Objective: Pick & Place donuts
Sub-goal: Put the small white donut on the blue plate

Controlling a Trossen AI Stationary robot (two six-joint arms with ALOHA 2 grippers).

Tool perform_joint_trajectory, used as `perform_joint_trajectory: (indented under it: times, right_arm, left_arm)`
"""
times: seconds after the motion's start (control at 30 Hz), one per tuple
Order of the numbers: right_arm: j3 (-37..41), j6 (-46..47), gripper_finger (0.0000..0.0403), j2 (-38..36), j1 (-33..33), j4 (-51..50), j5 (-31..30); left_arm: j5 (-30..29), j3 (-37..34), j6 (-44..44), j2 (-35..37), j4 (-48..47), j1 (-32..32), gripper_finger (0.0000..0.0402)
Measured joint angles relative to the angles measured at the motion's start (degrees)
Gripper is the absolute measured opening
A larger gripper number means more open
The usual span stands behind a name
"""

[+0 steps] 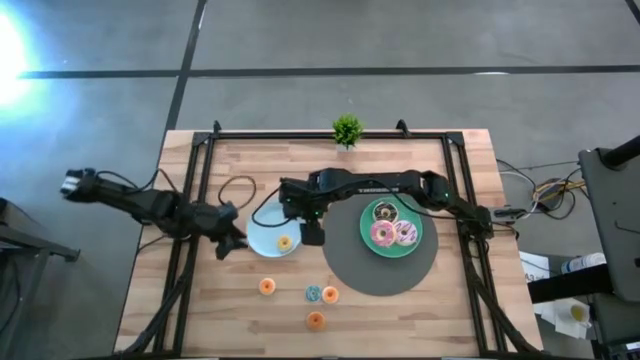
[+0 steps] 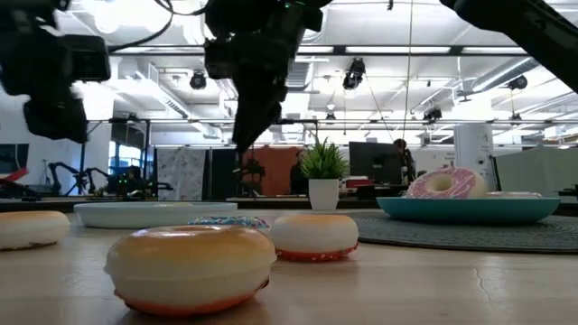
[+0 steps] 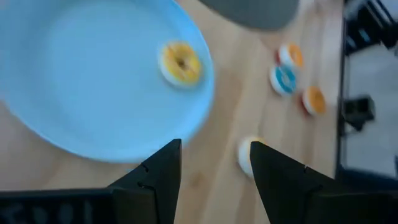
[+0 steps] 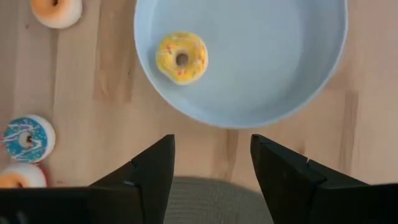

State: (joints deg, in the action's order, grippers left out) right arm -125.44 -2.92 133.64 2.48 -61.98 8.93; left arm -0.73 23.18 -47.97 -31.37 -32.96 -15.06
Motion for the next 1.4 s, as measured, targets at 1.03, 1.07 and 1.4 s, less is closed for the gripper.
perform_joint_trajectory:
  times: [1.03,1.07,1.4]
  right_arm:
    - [55.90,8.84,0.0201,-38.12,-7.63,26.77,-13.67]
    - [56.16,8.85,0.0201,-38.16,-7.80,27.00,-13.67]
    - [57.83,8.70,0.0201,-37.62,-8.71,31.88,-13.65]
  left_arm:
    - [-26.33,31.22,-13.03,-55.24,-8.63,-31.72,0.0115]
    - [-25.75,32.46,-12.64,-56.13,-8.74,-31.72,0.0115]
    - [-18.92,38.03,-6.63,-63.42,-7.93,-31.77,0.0114]
